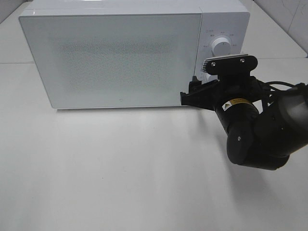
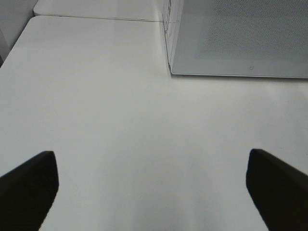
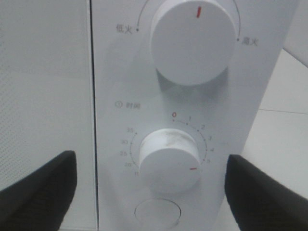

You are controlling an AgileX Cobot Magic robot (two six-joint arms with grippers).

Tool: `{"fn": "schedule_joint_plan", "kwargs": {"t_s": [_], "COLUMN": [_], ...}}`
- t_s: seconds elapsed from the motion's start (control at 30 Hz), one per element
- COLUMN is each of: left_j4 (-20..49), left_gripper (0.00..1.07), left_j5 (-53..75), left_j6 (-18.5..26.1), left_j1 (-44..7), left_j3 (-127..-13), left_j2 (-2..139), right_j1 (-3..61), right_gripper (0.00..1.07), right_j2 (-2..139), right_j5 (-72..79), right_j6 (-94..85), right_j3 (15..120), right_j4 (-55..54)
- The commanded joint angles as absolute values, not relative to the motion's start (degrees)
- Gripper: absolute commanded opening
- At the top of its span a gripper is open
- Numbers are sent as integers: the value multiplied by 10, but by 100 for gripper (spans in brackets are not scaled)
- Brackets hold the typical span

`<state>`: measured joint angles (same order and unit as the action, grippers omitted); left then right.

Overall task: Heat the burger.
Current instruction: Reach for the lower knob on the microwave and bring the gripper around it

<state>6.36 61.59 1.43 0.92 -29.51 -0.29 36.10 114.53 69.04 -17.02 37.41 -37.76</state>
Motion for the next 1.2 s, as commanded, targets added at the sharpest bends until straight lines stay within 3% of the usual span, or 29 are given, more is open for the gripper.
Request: {"fn": "schedule_joint_plan", "kwargs": {"t_s": [0.03, 0.97, 1.0, 1.07, 1.17, 1.2], "left_j4": [65, 65, 65, 65, 65, 65], "left_gripper": [98, 98, 98, 98, 98, 98], "left_j5": [611, 611, 611, 611, 611, 611], "left_j6": [14, 14, 14, 14, 14, 14], "left_j1": [10, 10, 10, 10, 10, 10], "left_j3": [-295, -295, -295, -295, -295, -295], "left_j2": [-10, -10, -10, -10, -10, -10], "right_j1": [358, 327, 326, 326, 326, 326], "right_gripper": [76, 75, 74, 62, 57, 47], "right_j2": [1147, 1179, 1179, 1179, 1179, 1179], "right_j5": [709, 688, 686, 681, 681, 681], "right_j6": [-187, -189, -189, -189, -189, -189], "right_j3": [392, 432, 432, 434, 434, 434], "right_j4": [-377, -367, -367, -367, -367, -368]}}
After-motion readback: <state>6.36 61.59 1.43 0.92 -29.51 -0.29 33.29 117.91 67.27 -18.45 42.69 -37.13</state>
